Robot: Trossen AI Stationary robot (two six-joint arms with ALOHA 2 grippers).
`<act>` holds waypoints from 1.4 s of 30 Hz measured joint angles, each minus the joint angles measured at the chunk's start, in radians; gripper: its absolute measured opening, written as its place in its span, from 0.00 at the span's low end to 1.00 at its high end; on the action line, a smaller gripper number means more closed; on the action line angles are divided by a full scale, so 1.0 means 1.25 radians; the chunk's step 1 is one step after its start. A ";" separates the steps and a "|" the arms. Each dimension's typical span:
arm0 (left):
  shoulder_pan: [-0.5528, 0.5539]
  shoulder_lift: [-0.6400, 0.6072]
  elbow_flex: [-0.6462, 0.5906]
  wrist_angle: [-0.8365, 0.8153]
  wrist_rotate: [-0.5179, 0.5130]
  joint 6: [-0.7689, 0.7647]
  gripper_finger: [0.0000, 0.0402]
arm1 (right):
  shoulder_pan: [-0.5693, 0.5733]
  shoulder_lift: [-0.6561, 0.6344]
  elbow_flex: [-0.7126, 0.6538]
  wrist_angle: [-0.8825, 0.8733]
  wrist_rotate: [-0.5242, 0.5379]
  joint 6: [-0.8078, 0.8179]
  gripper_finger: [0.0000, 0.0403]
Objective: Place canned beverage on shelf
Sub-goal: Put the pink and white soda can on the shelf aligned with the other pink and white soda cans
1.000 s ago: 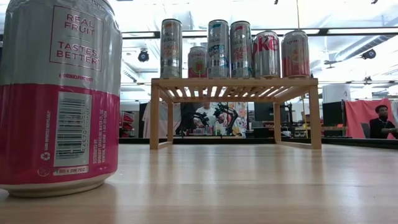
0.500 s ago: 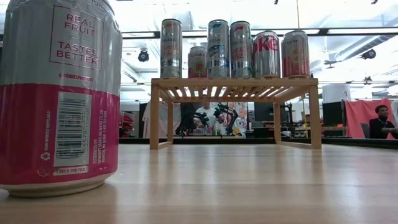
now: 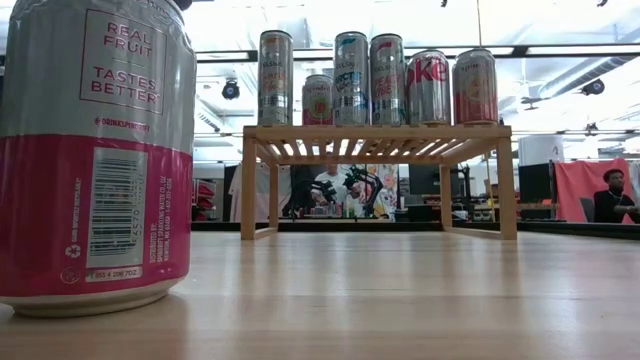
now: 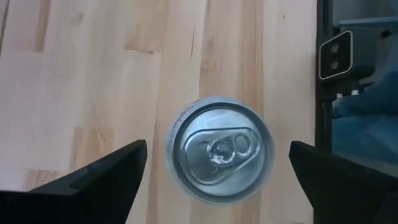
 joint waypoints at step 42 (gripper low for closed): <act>0.034 -0.003 0.248 -0.384 -0.096 -0.173 0.67 | 0.002 0.000 -0.001 -0.023 0.166 -0.030 0.03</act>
